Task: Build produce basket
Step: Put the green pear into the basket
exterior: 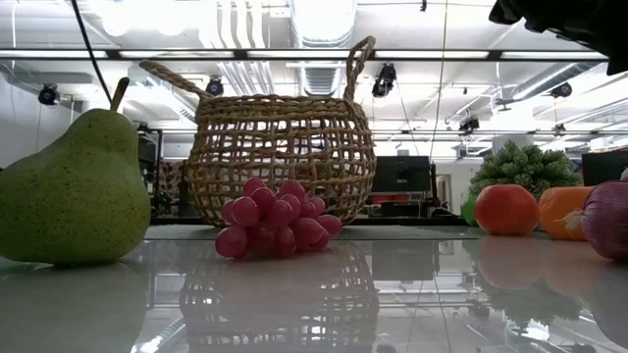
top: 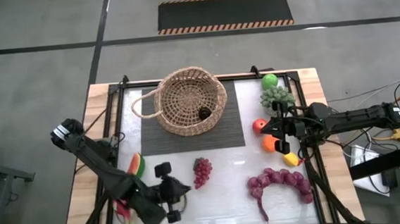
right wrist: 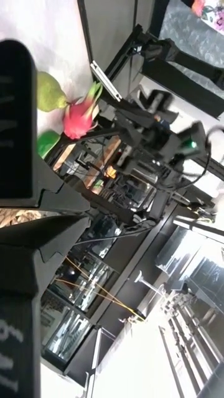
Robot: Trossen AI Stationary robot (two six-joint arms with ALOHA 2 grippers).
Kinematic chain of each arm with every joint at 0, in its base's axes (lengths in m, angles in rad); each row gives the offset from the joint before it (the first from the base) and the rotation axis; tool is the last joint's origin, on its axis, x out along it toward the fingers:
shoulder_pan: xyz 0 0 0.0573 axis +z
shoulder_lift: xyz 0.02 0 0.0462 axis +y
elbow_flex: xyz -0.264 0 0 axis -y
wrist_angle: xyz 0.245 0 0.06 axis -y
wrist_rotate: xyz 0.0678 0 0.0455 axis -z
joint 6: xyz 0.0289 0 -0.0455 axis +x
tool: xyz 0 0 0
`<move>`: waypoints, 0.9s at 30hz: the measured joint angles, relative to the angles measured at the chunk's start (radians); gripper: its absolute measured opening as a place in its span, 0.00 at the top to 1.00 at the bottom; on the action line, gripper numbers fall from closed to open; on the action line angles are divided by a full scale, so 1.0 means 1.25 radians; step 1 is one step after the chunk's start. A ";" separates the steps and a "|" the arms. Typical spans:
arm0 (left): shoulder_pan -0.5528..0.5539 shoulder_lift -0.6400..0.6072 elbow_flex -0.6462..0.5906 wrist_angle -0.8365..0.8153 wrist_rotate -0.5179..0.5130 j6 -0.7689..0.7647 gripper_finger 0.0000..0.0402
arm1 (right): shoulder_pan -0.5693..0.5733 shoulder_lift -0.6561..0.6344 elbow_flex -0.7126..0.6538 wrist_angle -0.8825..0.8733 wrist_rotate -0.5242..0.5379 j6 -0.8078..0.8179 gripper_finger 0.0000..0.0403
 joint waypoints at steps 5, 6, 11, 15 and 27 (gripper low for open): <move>0.003 0.057 0.065 -0.134 0.024 -0.042 1.00 | 0.000 0.000 0.000 0.000 0.000 0.003 0.97; 0.003 0.062 0.067 -0.137 0.024 -0.043 1.00 | 0.000 0.000 0.000 0.000 0.000 0.005 0.97; 0.015 0.056 0.056 -0.146 0.041 -0.055 1.00 | 0.000 0.000 0.000 0.000 0.000 0.025 0.97; 0.031 0.038 0.054 -0.181 0.136 -0.166 0.98 | 0.000 0.000 0.000 0.000 0.000 0.037 0.97; 0.055 0.052 -0.003 -0.210 0.219 -0.247 0.56 | 0.000 0.000 0.000 0.000 -0.001 0.057 0.97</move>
